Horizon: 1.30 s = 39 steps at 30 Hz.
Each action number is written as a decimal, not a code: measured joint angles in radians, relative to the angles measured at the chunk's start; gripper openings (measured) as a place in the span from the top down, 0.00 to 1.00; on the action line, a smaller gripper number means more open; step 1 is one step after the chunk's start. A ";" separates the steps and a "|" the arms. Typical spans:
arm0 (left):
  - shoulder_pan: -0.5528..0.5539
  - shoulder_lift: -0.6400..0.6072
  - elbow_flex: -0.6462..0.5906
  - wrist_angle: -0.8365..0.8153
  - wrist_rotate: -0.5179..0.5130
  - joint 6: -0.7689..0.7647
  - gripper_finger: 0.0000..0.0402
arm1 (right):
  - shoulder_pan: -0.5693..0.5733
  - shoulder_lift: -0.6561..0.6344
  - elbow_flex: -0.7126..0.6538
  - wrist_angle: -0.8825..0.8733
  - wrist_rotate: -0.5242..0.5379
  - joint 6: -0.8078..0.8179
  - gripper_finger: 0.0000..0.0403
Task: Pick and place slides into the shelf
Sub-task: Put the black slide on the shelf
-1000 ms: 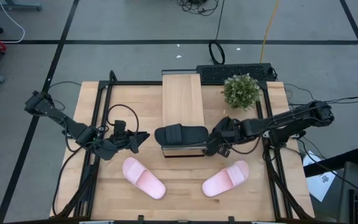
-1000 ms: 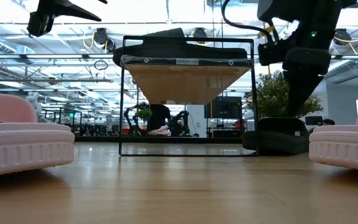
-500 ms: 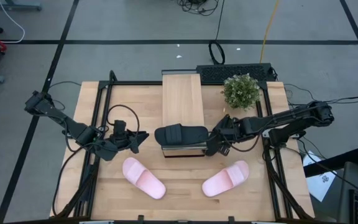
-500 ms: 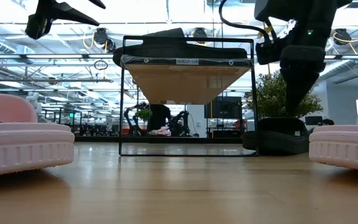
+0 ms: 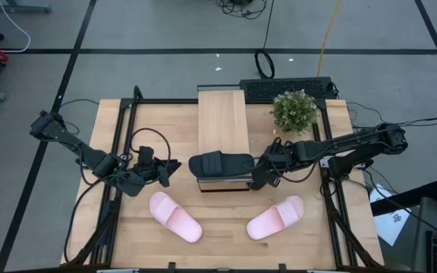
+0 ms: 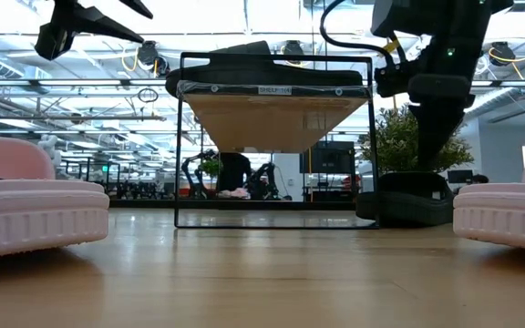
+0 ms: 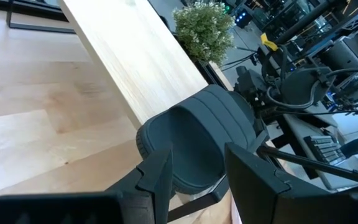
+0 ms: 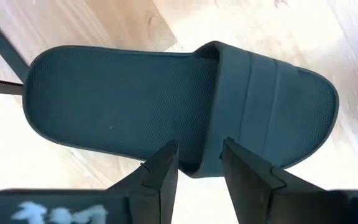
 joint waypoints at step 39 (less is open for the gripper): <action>0.000 0.000 0.000 -0.013 -0.011 0.006 0.65 | 0.000 0.118 0.001 -0.034 0.050 0.026 0.72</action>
